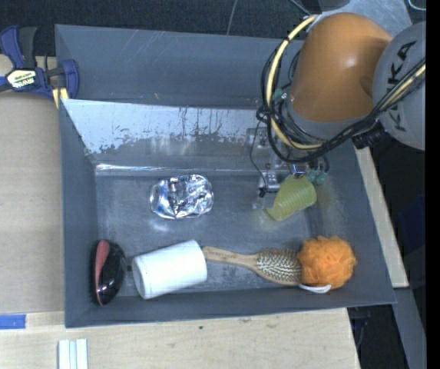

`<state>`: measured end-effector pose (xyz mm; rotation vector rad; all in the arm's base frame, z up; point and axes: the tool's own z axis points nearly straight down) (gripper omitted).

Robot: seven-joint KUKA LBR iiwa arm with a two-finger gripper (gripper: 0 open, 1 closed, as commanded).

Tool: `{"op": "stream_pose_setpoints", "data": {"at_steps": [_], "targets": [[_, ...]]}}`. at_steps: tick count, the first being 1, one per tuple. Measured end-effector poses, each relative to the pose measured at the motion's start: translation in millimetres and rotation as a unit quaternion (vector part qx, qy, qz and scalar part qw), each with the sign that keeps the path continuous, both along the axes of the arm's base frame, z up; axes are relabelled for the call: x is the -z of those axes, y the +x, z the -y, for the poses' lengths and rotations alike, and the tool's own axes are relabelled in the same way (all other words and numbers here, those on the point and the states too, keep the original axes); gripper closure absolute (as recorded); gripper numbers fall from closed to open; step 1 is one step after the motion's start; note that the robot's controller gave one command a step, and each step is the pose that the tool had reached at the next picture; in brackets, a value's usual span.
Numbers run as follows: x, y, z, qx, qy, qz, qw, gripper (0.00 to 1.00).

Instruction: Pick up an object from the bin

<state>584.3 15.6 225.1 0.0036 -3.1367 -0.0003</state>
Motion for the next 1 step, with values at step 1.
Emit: {"op": "stream_pose_setpoints", "data": {"at_steps": [1], "targets": [[41.8, 28.5, -23.8, 0.038, 0.000, 0.0011, 0.9993, 0.00]]}}
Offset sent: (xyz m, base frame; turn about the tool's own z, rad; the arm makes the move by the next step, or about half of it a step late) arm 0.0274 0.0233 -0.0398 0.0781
